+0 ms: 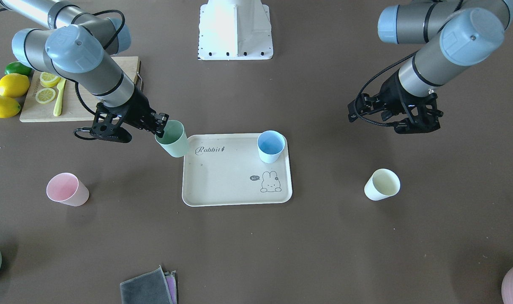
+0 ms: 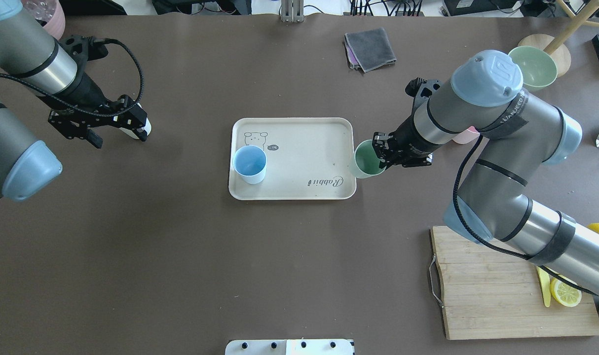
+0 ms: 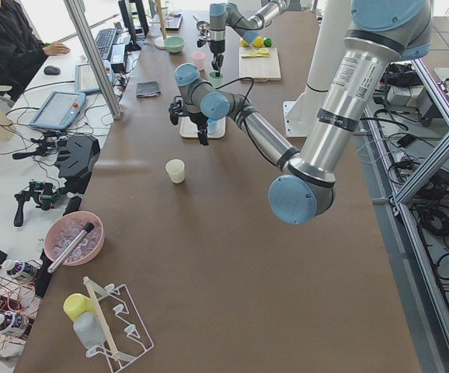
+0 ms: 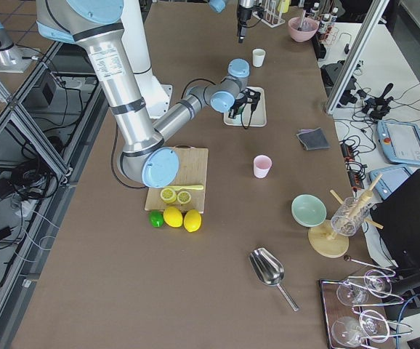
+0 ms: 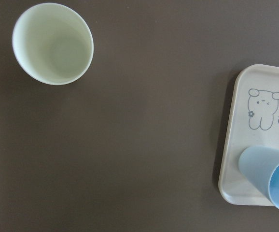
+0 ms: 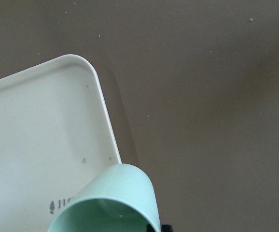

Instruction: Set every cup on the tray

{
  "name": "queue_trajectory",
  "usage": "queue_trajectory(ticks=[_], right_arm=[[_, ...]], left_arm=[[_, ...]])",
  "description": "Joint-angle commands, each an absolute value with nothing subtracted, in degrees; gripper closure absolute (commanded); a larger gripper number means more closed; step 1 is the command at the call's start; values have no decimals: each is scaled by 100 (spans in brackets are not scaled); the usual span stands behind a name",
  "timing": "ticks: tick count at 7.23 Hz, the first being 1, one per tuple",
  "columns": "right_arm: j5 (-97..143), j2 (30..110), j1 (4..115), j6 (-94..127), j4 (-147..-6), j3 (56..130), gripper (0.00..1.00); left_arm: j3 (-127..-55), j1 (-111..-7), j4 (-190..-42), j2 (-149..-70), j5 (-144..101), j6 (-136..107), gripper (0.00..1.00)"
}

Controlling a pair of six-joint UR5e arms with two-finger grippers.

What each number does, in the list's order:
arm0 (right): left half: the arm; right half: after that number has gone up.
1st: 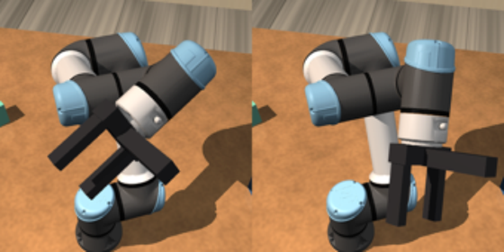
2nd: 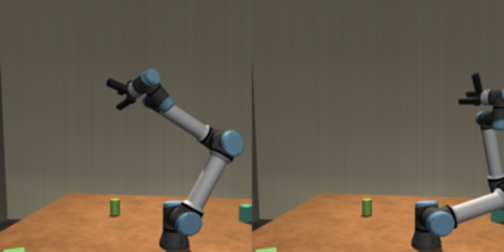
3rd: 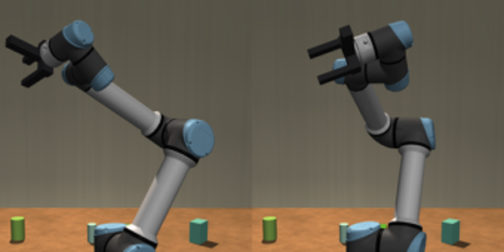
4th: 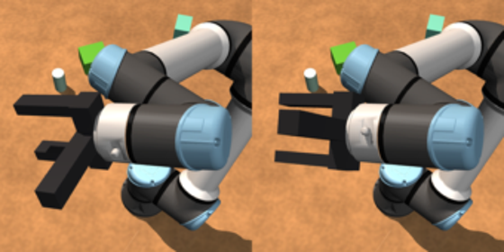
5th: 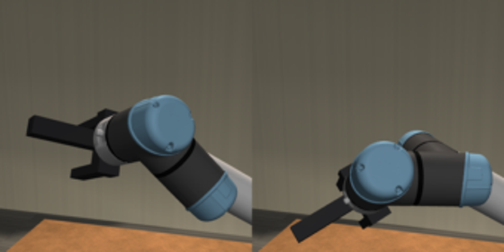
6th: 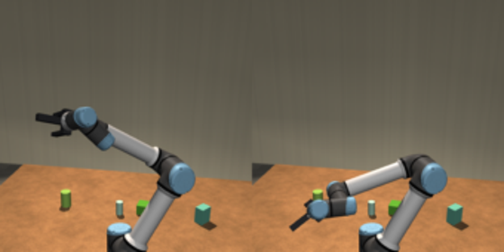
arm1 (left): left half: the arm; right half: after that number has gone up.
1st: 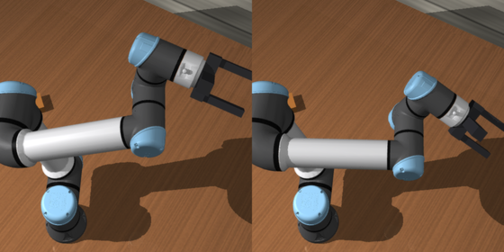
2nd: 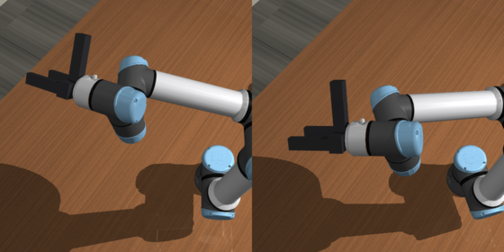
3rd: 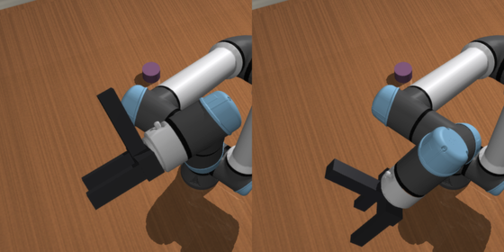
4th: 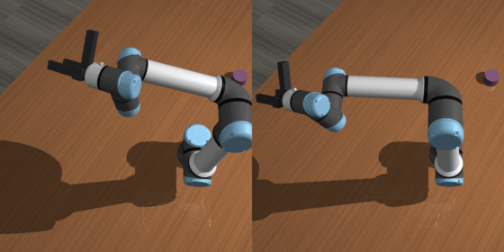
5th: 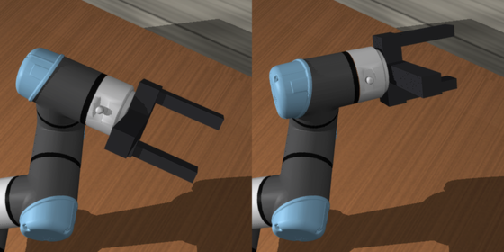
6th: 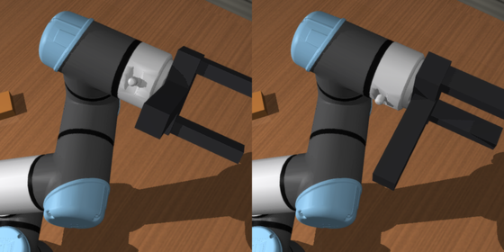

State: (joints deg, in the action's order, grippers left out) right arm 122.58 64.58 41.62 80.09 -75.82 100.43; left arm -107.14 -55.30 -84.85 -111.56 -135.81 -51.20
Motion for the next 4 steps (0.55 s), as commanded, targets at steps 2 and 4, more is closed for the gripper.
queue_trajectory(ticks=[2,4], right_arm=[[11840,6047,3728,8200,-7576,9686,100],[11795,6029,3648,8191,-7550,9677,100]], left_arm=[[-10811,-5818,-8482,-10802,-13657,-4623,2],[-10784,-5827,-8490,-10793,-13658,-4614,2]])
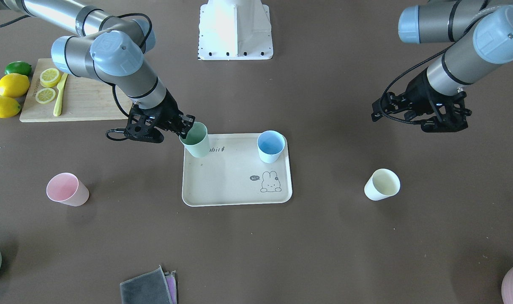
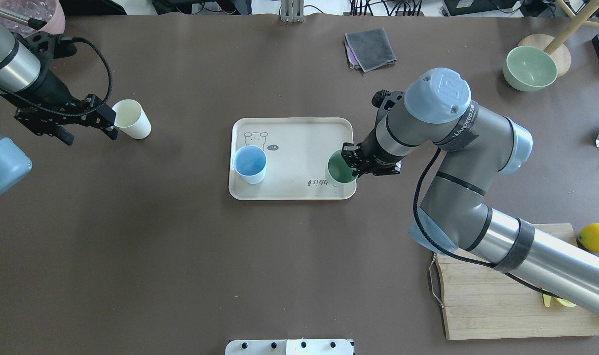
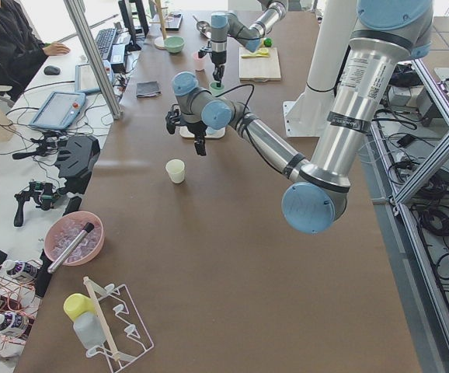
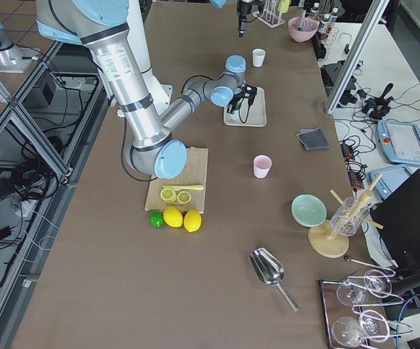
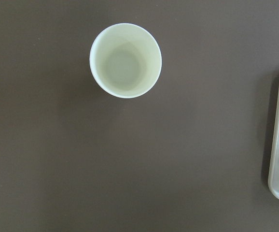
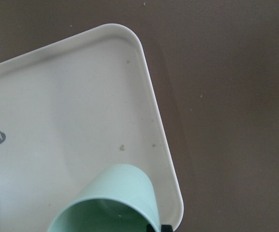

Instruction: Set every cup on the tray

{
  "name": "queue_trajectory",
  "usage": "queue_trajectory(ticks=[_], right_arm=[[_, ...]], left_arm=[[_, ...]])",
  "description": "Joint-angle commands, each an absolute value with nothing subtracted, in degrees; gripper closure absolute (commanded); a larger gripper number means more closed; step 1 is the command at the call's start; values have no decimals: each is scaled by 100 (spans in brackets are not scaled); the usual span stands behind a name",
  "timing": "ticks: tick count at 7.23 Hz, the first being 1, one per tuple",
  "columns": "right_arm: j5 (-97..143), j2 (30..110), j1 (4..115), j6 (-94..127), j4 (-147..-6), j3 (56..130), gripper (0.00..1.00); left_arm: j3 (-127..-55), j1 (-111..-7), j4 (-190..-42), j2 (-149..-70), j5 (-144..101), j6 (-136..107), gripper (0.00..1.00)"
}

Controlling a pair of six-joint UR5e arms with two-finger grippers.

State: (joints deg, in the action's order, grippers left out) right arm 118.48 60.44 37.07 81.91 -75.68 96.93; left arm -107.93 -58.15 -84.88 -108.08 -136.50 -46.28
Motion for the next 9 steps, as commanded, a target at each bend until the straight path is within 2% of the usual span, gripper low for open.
queue_trajectory(ticks=[1,2,5,9], right_arm=[[11795,6021,3613,8200,-7559,9668,54],[11760,6021,3551,8226,-7532,9624,1],[12021,6047,3900,8244,-7907,10097,0],[12900,6353,4989,7624,-7998,10266,0]], left_arm=[[-10775,-5845,-8490,-10793,-13658,-4614,2],[-10767,-5845,-8482,-10793,-13658,-4614,2],[-10566,-6352,-8446,-10793,-13771,-4345,2],[-9504,-6486,-8514,-10933,-13712,-2787,2]])
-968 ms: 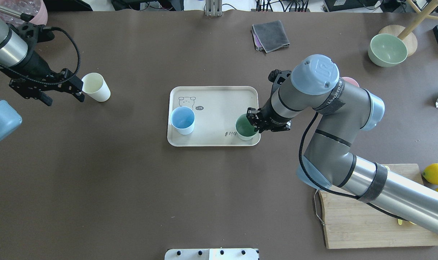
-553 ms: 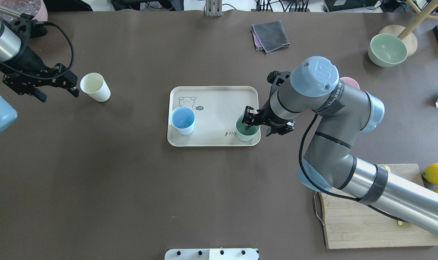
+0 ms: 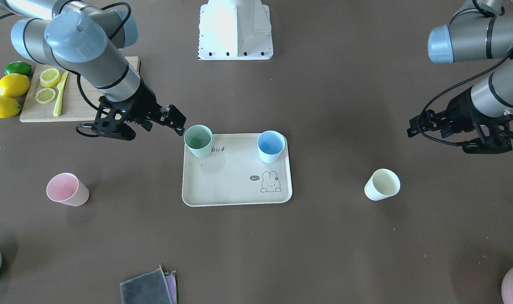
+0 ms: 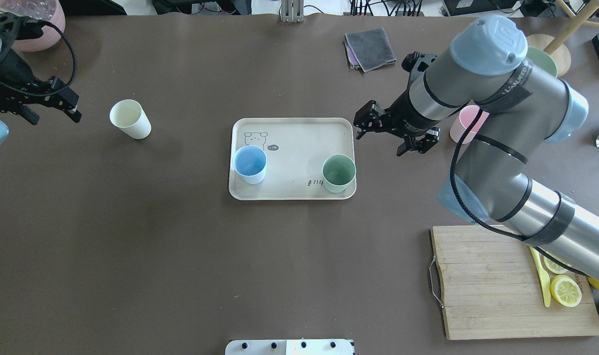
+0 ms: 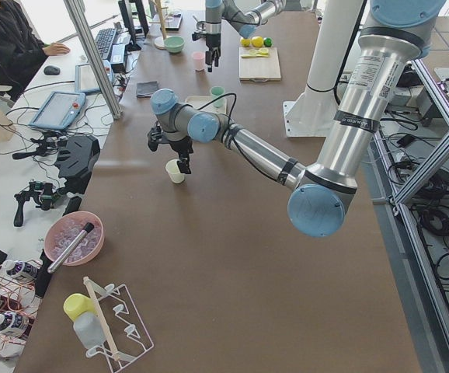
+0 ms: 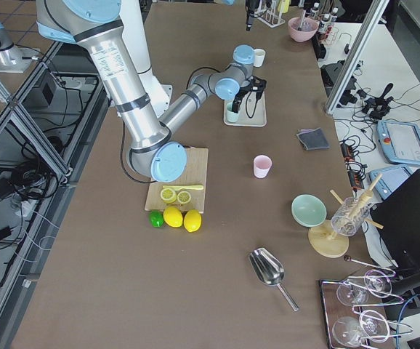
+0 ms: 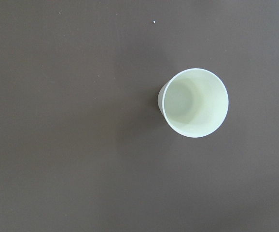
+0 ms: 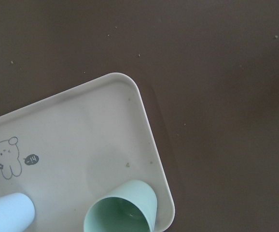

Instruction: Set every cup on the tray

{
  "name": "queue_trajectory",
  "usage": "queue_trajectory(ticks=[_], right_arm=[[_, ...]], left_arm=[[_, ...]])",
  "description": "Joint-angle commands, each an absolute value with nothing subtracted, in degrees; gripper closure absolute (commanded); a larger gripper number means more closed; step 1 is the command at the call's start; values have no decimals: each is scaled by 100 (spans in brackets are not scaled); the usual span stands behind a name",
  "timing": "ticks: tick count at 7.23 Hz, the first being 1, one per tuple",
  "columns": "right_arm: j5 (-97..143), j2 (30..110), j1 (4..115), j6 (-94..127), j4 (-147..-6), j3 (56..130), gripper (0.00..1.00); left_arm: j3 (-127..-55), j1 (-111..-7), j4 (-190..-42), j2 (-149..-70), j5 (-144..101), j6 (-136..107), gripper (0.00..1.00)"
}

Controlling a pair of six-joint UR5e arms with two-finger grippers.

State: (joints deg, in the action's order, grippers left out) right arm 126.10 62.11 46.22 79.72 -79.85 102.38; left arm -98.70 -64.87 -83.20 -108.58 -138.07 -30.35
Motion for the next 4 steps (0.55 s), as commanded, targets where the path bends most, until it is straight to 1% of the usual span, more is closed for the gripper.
queue_trajectory(ticks=[1,2,3,4], right_arm=[[12972,6520,5184,7290,-7989,10300,0],[12973,6695,5273,6956,-7989,10370,0],[12973,6776,5300,6804,-7989,10371,0],[12920,6811,5256,6803,-7989,10371,0]], left_arm=[[-9205,-6478,-8743,-11055,-13711,-2795,2],[-8802,-6460,-9119,-11213,-13702,-2804,2],[-8546,-6416,-9506,-11284,-13502,-2830,2],[-8526,-6355,-9588,-11311,-13343,-2830,2]])
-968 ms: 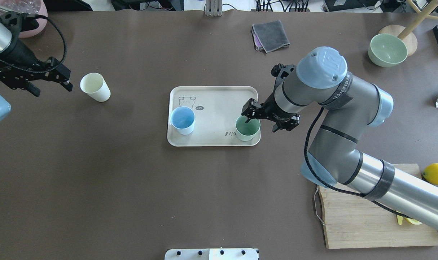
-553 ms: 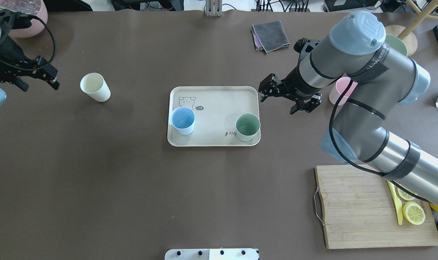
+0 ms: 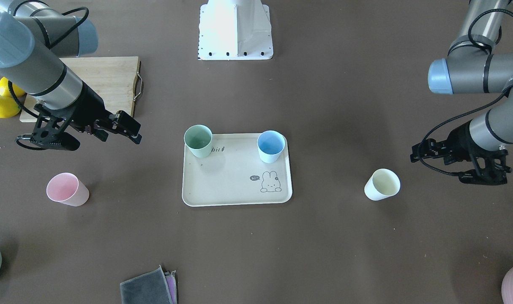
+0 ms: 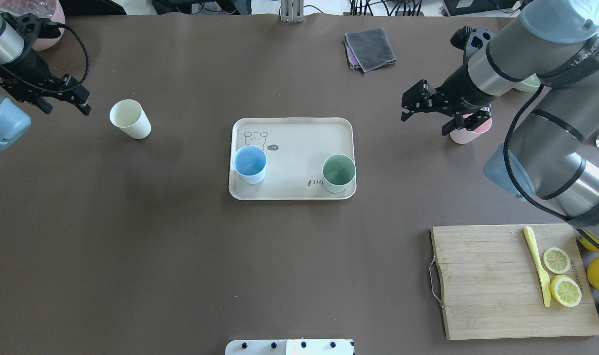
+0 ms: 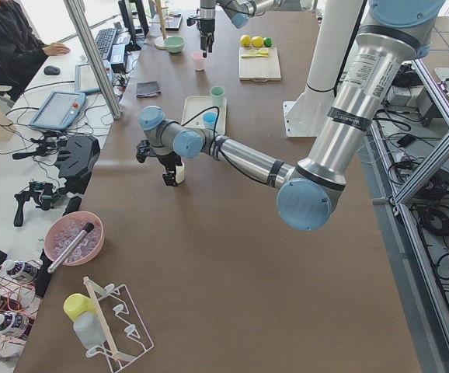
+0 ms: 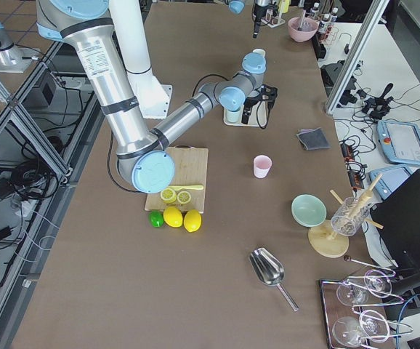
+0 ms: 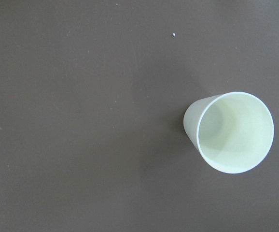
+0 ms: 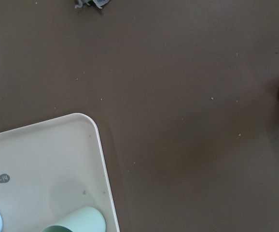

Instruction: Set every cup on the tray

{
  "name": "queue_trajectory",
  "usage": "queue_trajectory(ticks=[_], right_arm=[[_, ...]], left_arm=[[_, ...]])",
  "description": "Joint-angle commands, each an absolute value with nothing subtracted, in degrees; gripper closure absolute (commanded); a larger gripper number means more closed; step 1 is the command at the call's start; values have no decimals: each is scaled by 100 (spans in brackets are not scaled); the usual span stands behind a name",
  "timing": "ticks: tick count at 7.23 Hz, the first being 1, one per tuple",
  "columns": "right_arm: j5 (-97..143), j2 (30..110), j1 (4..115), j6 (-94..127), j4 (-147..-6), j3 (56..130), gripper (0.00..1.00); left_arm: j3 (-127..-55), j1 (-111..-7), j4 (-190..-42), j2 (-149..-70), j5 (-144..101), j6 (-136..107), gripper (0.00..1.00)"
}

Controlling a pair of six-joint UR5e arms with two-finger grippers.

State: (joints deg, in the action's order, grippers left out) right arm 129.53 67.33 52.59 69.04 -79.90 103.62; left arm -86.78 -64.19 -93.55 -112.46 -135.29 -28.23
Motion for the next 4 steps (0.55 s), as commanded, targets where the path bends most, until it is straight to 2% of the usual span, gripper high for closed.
queue_trajectory(ticks=[1,4], right_arm=[[12885,6820,5212,6803,-7989,10354,0],[12885,6890,5256,6655,-7989,10345,0]], left_arm=[[-8560,-6294,-9615,-11320,-13307,-2969,2],[-8386,-5819,-10529,-11259,-13000,-3727,2]])
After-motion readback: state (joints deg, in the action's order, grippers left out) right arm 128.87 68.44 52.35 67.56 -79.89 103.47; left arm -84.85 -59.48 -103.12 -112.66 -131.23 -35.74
